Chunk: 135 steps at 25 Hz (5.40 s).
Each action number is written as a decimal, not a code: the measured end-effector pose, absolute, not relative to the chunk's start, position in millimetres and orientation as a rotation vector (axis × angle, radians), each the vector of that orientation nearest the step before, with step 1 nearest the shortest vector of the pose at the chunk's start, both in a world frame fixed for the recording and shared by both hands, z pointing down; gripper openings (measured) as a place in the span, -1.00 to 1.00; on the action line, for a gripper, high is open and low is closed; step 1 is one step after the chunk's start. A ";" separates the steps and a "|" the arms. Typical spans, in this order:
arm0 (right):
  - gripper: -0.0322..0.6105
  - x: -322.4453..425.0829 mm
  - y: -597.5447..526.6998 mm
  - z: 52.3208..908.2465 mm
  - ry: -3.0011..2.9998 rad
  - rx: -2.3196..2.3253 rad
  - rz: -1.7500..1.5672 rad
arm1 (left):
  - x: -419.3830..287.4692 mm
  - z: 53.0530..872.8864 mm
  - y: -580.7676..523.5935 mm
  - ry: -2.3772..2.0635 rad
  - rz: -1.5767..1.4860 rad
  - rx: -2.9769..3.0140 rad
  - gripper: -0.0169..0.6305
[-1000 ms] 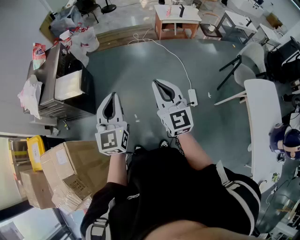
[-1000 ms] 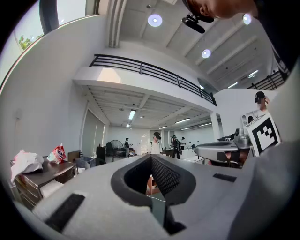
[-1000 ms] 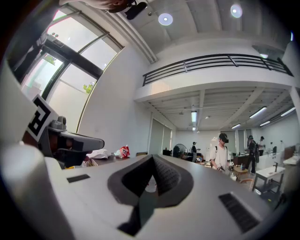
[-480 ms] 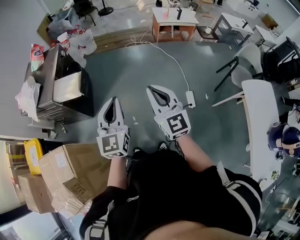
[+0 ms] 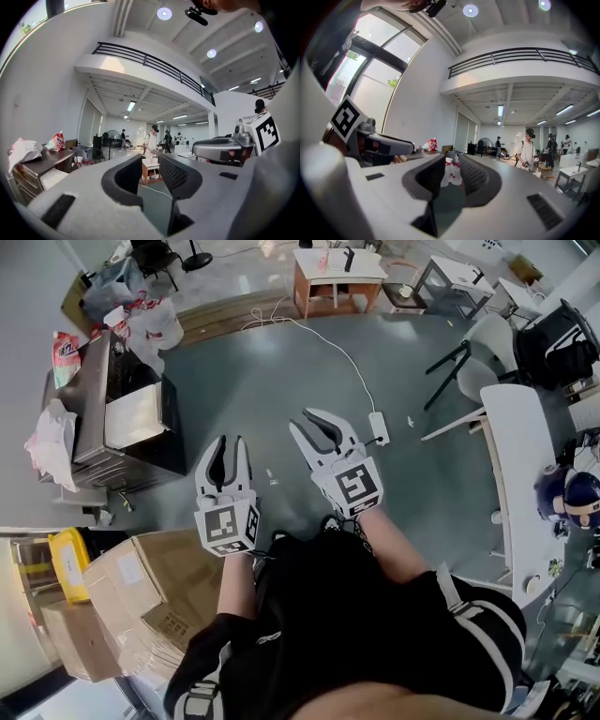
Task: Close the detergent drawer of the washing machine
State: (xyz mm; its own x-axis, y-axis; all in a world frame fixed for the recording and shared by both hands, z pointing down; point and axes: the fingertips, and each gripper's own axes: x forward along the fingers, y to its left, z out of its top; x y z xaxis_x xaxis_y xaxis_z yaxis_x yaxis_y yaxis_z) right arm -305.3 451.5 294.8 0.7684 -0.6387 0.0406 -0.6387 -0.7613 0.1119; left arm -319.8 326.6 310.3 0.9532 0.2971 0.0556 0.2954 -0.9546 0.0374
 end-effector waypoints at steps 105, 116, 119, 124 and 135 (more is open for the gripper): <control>-0.33 89.3 -45.7 422.3 -2.647 1.088 0.148 | 11.4 447.4 -57.7 -1.266 0.479 2.548 -0.44; -0.37 56.8 -34.3 504.0 -2.583 0.734 0.234 | -35.6 505.8 -34.6 -1.292 0.676 2.460 -0.43; -0.36 54.5 -28.3 527.1 -2.554 0.677 0.286 | -41.1 525.8 -24.3 -1.224 0.772 2.452 -0.39; -0.36 46.2 -21.9 561.2 -2.494 0.600 0.327 | -56.5 559.6 -11.8 -1.149 0.917 2.440 -0.39; -0.37 41.2 -0.6 604.3 -2.393 0.503 0.379 | -90.4 605.0 0.2 -1.098 1.115 2.346 -0.30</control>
